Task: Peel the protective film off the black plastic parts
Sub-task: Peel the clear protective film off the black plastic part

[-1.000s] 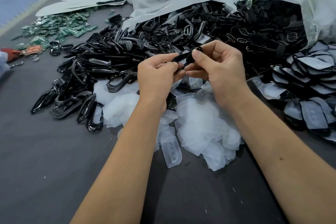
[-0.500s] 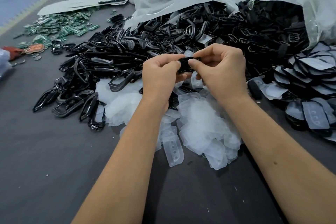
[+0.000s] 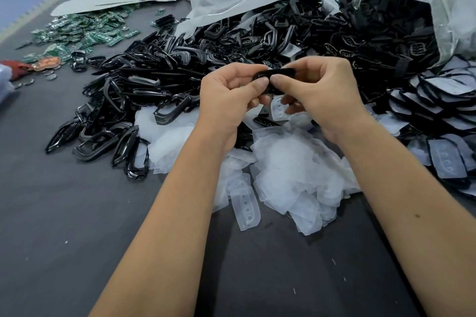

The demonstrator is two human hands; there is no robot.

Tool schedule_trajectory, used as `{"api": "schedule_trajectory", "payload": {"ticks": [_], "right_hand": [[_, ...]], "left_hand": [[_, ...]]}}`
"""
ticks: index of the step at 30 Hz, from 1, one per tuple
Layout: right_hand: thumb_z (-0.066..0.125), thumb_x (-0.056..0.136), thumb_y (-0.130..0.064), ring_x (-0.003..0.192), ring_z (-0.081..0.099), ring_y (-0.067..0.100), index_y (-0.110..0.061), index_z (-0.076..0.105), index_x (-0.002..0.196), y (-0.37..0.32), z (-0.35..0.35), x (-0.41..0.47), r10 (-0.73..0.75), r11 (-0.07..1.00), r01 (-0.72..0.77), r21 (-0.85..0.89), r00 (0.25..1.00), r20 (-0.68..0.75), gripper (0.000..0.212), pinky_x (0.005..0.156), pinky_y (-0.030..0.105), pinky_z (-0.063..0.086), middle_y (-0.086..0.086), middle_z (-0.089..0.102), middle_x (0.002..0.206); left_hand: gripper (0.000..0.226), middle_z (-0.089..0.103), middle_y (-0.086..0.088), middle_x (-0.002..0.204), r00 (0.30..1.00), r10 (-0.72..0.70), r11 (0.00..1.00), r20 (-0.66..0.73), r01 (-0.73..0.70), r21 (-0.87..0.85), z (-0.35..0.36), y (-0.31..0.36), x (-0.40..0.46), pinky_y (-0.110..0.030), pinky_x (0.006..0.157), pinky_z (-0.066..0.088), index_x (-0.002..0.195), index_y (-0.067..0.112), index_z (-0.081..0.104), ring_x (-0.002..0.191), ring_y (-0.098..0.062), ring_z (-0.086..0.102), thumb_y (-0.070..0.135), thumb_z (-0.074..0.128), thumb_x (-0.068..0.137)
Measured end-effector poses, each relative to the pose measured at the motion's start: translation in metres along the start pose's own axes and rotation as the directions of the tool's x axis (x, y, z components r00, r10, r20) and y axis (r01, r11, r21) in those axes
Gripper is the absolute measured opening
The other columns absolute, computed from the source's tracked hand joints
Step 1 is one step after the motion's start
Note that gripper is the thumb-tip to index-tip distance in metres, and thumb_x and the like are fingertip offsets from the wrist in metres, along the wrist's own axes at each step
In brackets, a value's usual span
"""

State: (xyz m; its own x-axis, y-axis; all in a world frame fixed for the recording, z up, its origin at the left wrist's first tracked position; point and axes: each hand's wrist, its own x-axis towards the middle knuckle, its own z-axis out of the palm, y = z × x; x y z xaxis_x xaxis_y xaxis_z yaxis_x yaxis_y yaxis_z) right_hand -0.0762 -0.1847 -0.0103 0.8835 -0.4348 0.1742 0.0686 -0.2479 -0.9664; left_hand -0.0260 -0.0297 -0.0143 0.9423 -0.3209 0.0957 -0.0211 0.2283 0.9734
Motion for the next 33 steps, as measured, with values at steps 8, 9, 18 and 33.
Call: {"api": "schedule_trajectory", "payload": {"ticks": [8, 9, 18, 33], "right_hand": [[0.086, 0.084, -0.011, 0.056, 0.068, 0.018, 0.000, 0.075, 0.090, -0.003, -0.013, 0.005, 0.002, 0.997, -0.014, 0.072, 0.986, 0.166, 0.016, 0.053, 0.025, 0.057, 0.007, 0.075, 0.069], [0.083, 0.086, -0.008, 0.058, 0.070, 0.019, -0.001, 0.076, 0.092, -0.004, -0.015, 0.005, 0.007, 0.996, -0.024, 0.082, 0.980, 0.199, 0.011, 0.056, 0.026, 0.059, 0.008, 0.076, 0.072], [0.080, 0.089, -0.006, 0.055, 0.074, 0.024, -0.004, 0.075, 0.093, -0.008, -0.012, 0.002, -0.125, 0.971, 0.156, -0.181, 0.977, 0.171, 0.006, 0.052, 0.034, 0.062, 0.008, 0.074, 0.065], [0.088, 0.081, -0.021, 0.063, 0.062, -0.002, -0.029, 0.074, 0.073, -0.017, -0.039, 0.010, 0.091, 0.659, 0.307, -0.686, 0.873, 0.478, 0.018, 0.065, 0.029, 0.054, -0.018, 0.068, 0.065]], "left_hand": [[0.013, 0.073, -0.006, 0.077, 0.998, 0.050, 0.996, 0.028, -0.052, 0.077, 0.002, -0.001, 0.000, -0.023, 0.055, 0.048, 0.090, 0.006, 0.071, 0.053, -0.017, 0.063, -0.007, 0.074, 0.088], [0.013, 0.073, -0.007, 0.077, 0.998, 0.052, 0.995, 0.026, -0.054, 0.078, 0.001, -0.001, 0.000, -0.025, 0.057, 0.049, 0.089, 0.006, 0.071, 0.053, -0.017, 0.062, -0.007, 0.073, 0.088], [0.024, 0.074, -0.009, 0.082, 0.997, 0.071, 0.987, 0.003, -0.071, 0.142, 0.001, -0.002, 0.000, -0.023, 0.057, 0.051, 0.094, 0.006, 0.074, 0.053, -0.014, 0.061, -0.015, 0.071, 0.083], [0.023, 0.063, 0.002, 0.058, 0.977, 0.040, 0.996, -0.211, -0.022, 0.088, -0.004, -0.004, 0.005, -0.019, 0.048, 0.044, 0.089, 0.009, 0.071, 0.047, -0.010, 0.057, -0.013, 0.067, 0.083]]}}
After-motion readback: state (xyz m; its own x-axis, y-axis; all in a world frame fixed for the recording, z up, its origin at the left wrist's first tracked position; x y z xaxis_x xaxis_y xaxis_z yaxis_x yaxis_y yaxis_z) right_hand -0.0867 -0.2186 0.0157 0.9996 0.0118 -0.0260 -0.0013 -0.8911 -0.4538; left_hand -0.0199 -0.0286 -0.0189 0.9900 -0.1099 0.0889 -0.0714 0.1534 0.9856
